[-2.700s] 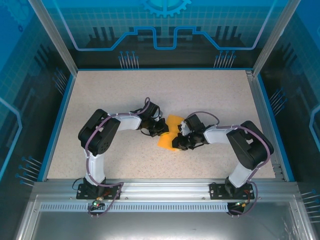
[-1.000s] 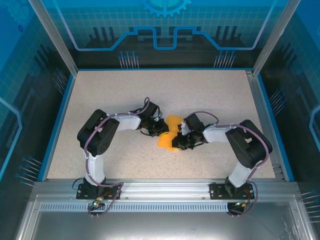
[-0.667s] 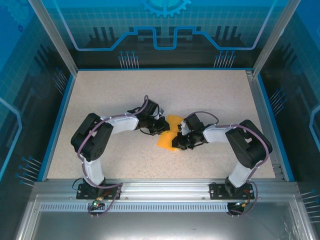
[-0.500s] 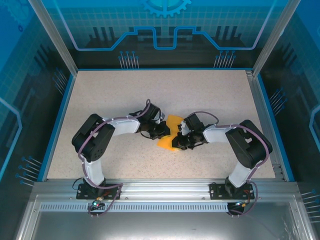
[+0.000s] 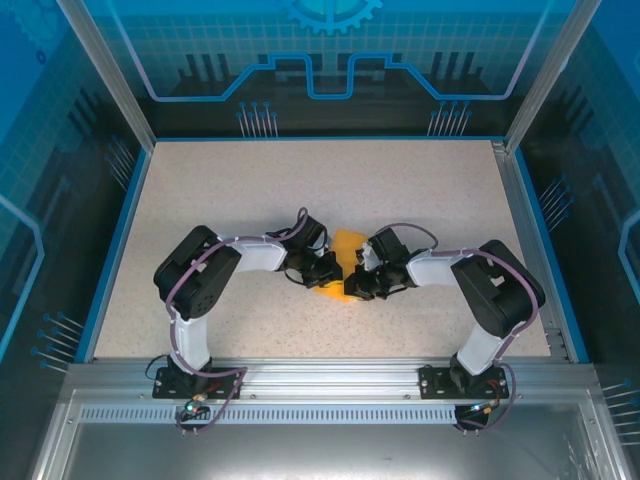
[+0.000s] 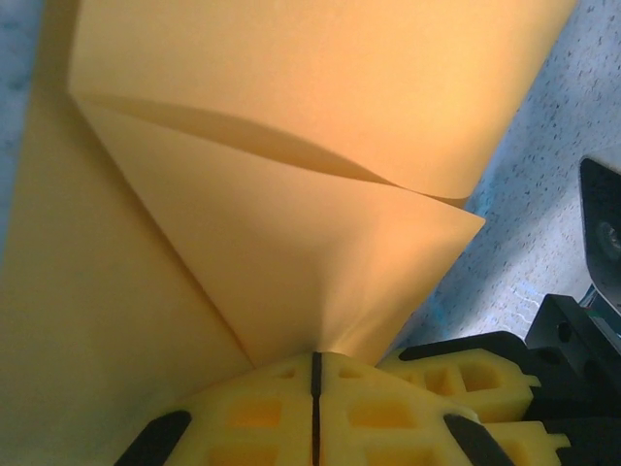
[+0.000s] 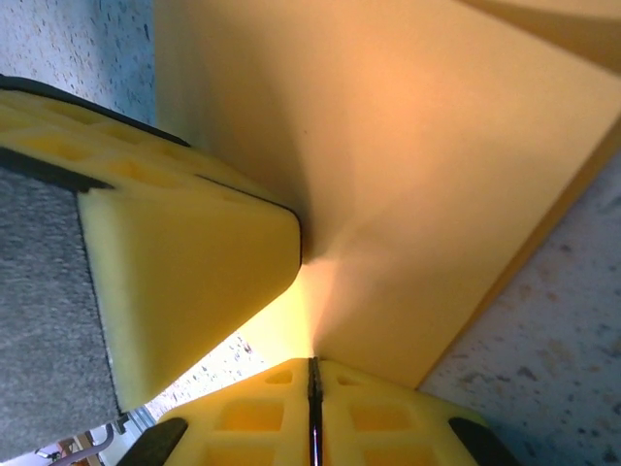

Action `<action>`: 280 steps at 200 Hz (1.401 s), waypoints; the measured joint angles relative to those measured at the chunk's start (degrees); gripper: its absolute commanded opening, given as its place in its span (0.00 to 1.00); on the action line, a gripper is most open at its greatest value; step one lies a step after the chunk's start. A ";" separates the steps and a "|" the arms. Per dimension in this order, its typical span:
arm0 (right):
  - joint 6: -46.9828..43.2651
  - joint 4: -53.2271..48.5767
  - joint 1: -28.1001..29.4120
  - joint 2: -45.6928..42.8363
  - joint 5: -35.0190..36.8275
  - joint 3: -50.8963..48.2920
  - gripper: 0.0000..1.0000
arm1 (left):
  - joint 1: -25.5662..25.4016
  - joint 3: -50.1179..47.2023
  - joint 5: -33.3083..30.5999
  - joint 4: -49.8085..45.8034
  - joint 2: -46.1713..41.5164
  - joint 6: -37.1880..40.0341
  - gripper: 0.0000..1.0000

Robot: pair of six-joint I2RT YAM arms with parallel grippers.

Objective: Fold a paper plane with a square sheet of paper (pick it up from the middle)
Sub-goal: Fold the triangle a second time at the center of the table.

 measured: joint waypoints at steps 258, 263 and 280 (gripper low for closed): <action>-3.26 0.11 0.02 1.55 0.02 1.79 0.08 | 7.48 4.81 4.13 -2.99 3.50 2.10 0.14; -3.37 -0.04 0.02 1.60 0.00 1.86 0.08 | 7.74 5.14 3.85 -3.10 3.65 2.27 0.13; -3.65 -0.11 0.02 1.64 -0.02 1.90 0.08 | 9.03 6.16 2.58 -3.30 4.09 2.99 0.14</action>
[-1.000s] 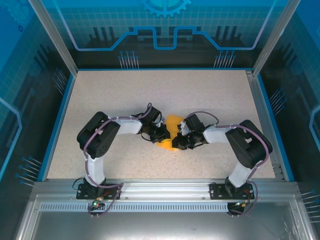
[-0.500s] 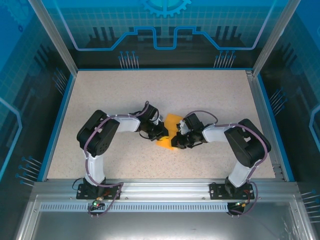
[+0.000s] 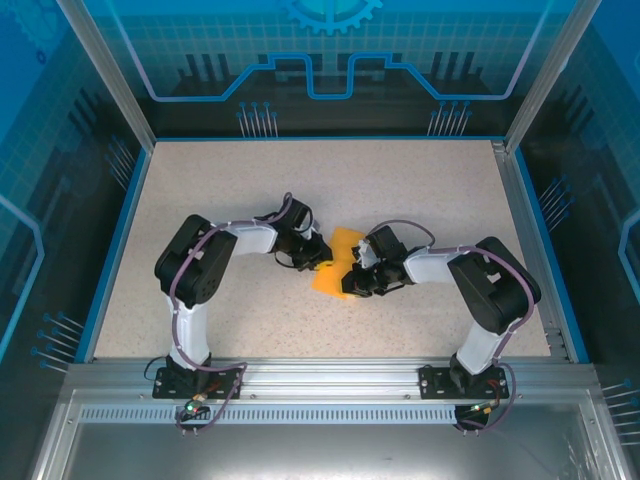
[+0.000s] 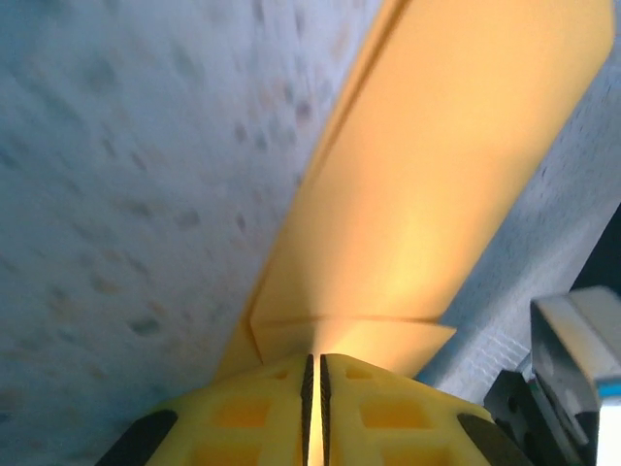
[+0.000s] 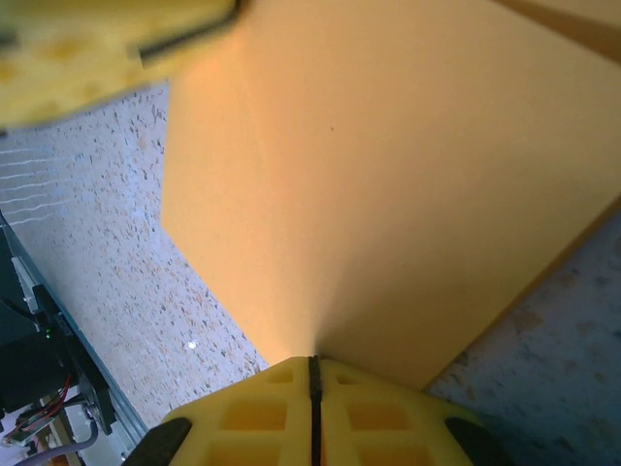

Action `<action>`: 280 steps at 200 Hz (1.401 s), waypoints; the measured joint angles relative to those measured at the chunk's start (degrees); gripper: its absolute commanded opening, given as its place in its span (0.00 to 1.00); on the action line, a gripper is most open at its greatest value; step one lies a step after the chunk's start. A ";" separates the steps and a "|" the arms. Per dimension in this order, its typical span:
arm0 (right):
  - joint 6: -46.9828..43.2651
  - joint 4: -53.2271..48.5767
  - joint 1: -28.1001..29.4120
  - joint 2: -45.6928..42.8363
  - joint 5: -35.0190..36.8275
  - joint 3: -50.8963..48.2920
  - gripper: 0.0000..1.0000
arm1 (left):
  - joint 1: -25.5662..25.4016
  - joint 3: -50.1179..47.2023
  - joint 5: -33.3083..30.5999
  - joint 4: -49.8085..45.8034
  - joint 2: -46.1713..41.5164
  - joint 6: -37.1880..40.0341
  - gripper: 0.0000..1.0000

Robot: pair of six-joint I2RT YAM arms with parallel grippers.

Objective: Fold a paper plane with a square sheet of paper (pick it up from the middle)
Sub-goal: Fold the triangle a second time at the center of the table.

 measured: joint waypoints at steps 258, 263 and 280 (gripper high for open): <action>0.87 -11.06 -3.48 -10.75 6.71 -0.09 0.34 | -3.15 0.31 -0.85 -2.08 -5.09 3.08 0.17; 1.57 -10.86 -3.48 -10.54 6.91 -0.26 0.33 | -3.15 0.31 -0.85 -2.10 -4.59 3.08 0.17; 3.87 -9.44 -3.48 -9.55 7.15 -0.57 0.33 | -3.15 0.33 -0.85 -2.12 -3.32 3.10 0.17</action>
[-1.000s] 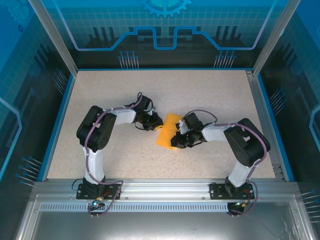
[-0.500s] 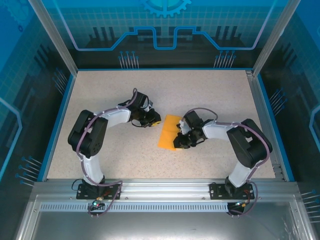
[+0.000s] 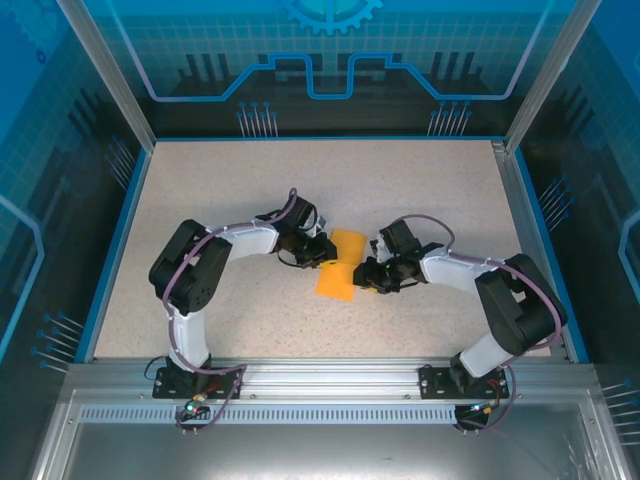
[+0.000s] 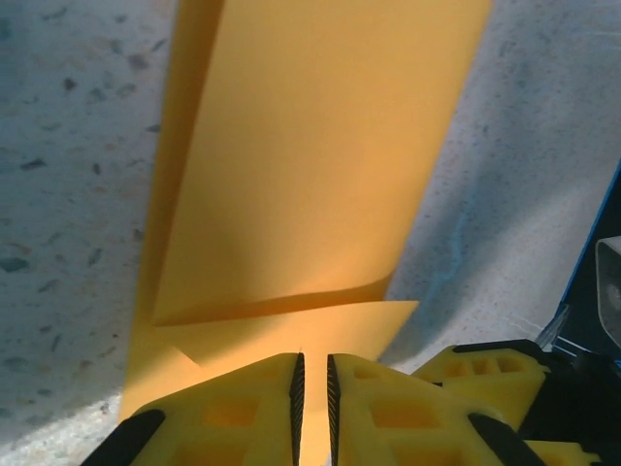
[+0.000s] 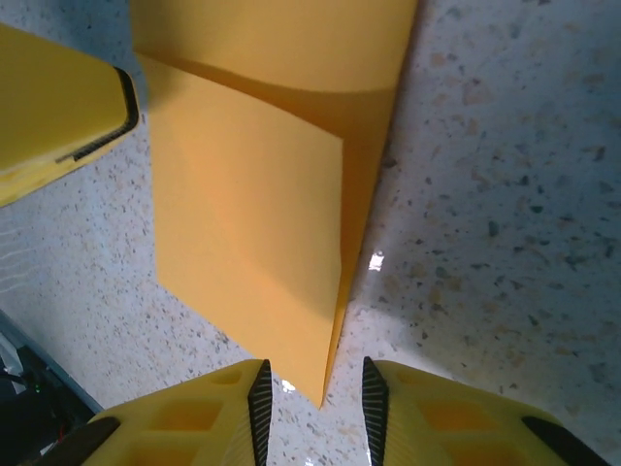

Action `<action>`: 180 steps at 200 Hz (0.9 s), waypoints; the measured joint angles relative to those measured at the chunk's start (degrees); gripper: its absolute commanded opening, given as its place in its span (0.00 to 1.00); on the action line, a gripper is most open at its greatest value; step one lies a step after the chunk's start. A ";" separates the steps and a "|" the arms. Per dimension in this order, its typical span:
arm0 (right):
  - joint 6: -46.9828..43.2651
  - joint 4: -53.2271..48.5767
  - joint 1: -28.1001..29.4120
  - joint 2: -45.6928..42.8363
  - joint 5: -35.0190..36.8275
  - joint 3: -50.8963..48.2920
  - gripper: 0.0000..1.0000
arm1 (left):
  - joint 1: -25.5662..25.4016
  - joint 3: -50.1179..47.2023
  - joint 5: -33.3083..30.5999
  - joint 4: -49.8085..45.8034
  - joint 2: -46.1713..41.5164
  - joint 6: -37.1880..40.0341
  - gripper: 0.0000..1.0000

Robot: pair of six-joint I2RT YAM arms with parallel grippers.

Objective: Fold a paper plane with a square sheet of paper (pick it up from the middle)
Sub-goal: Fold the triangle a second time at the center of the table, then turn over the paper at the center of the table.

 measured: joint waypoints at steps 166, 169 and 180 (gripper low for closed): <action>5.25 3.69 -1.22 4.52 -1.75 0.15 0.28 | 0.00 1.75 -0.04 -1.33 3.67 1.60 0.16; 5.25 3.69 -1.22 4.52 -1.75 0.15 0.28 | 0.00 1.75 -0.04 -1.33 3.67 1.60 0.16; 5.25 3.69 -1.25 4.52 -1.73 0.15 0.28 | 0.00 1.77 -0.07 -1.38 3.67 1.60 0.16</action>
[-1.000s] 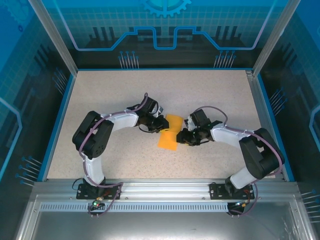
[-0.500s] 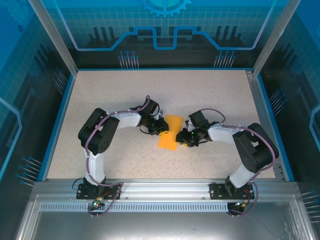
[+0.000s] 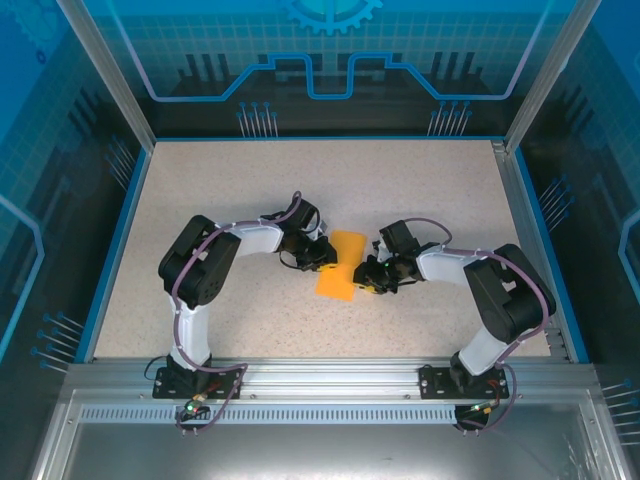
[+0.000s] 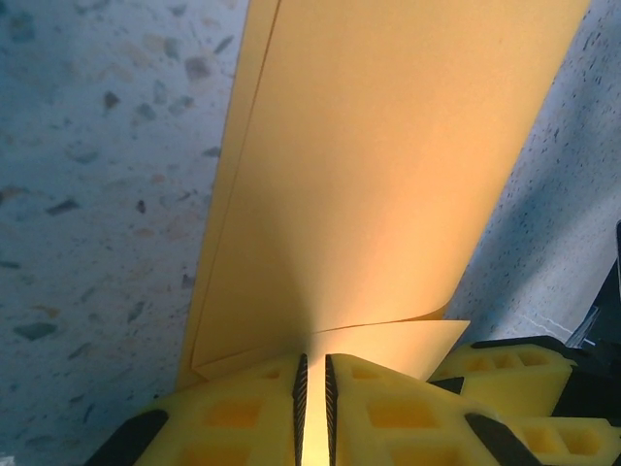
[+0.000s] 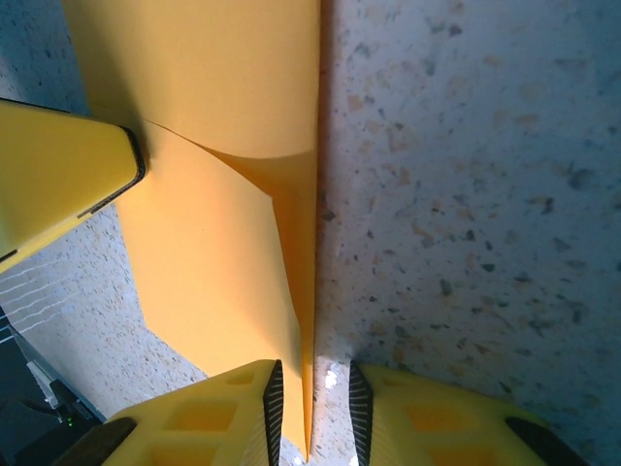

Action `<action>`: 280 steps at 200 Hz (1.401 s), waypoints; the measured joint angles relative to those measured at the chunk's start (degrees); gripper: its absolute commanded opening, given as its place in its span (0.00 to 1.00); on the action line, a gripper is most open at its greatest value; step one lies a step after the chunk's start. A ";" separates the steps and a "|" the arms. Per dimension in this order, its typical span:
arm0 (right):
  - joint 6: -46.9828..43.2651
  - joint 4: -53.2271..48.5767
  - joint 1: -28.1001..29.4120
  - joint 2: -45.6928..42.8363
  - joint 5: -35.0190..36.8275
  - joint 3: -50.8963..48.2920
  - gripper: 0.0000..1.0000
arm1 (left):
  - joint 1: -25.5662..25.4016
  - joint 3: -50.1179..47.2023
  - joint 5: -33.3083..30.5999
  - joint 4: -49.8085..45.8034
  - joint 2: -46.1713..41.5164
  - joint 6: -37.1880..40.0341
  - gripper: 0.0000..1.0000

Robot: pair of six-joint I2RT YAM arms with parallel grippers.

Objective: Fold a paper plane with a square sheet of paper (pick it up from the middle)
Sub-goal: Turn over the paper at the center of the table.

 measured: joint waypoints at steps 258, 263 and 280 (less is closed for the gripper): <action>2.14 4.83 -1.09 3.58 -0.37 2.67 0.30 | 0.00 0.28 0.04 -0.13 -0.17 0.37 0.22; 2.29 5.25 -1.09 3.67 -0.48 2.62 0.30 | 0.00 0.28 0.04 -0.13 -0.17 0.37 0.22; 2.34 6.49 -0.98 4.13 -0.94 2.62 0.31 | 0.00 0.28 0.02 -0.15 -0.17 0.37 0.22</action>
